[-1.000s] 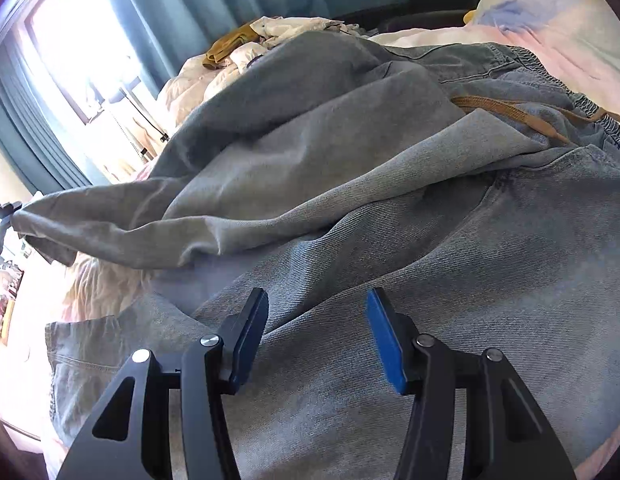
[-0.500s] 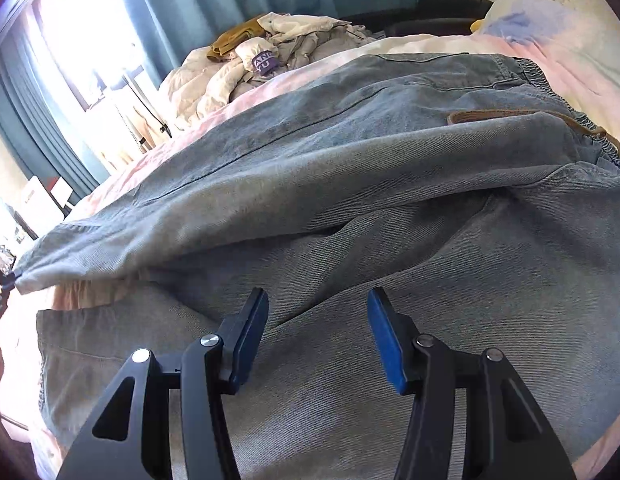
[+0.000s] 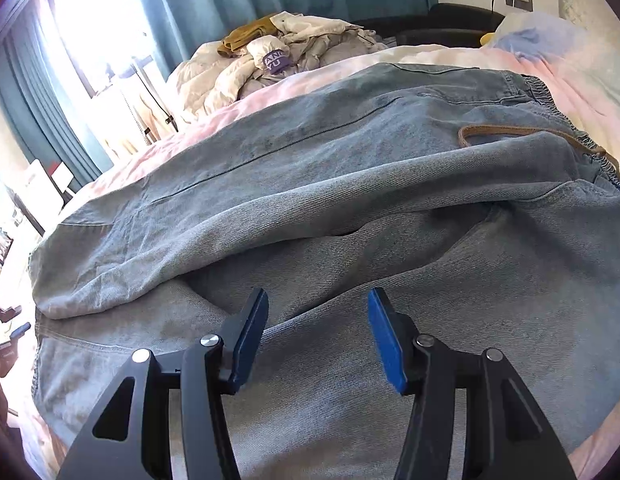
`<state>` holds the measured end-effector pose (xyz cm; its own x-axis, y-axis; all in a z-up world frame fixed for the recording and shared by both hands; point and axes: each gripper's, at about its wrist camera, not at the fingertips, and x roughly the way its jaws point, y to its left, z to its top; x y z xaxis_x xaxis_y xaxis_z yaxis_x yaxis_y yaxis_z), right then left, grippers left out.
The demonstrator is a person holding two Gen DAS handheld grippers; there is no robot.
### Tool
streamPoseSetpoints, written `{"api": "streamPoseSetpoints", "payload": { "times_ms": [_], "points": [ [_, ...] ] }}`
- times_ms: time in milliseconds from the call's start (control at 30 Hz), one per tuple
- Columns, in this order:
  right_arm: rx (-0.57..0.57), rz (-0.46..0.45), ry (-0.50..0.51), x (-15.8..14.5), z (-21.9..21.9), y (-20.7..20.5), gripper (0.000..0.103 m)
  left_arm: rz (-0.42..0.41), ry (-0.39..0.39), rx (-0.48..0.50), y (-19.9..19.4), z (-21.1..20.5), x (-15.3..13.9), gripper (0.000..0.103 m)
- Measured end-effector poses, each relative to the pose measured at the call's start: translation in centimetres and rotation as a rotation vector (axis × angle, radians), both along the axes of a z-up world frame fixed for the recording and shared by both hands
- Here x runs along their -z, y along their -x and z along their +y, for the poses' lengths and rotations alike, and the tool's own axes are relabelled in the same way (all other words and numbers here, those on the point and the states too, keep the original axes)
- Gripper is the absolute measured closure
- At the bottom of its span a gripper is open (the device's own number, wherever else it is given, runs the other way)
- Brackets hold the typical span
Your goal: Fold clothes
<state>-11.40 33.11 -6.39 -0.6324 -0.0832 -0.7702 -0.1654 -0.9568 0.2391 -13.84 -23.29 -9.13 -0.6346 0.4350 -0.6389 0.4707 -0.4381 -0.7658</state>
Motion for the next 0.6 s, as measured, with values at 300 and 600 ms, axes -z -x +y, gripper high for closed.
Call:
{"api": "streamPoseSetpoints", "payload": {
  "times_ms": [300,600],
  "points": [
    [0.037,0.022,-0.011,-1.2,0.8,-1.1,0.051,0.002,-0.057,0.048,-6.8,4.2,0.4,0.059],
    [0.118,0.077,0.133,-4.2,4.7,-5.0,0.051,-0.104,-0.078,0.036,-13.5,6.6,1.3,0.053]
  ]
}}
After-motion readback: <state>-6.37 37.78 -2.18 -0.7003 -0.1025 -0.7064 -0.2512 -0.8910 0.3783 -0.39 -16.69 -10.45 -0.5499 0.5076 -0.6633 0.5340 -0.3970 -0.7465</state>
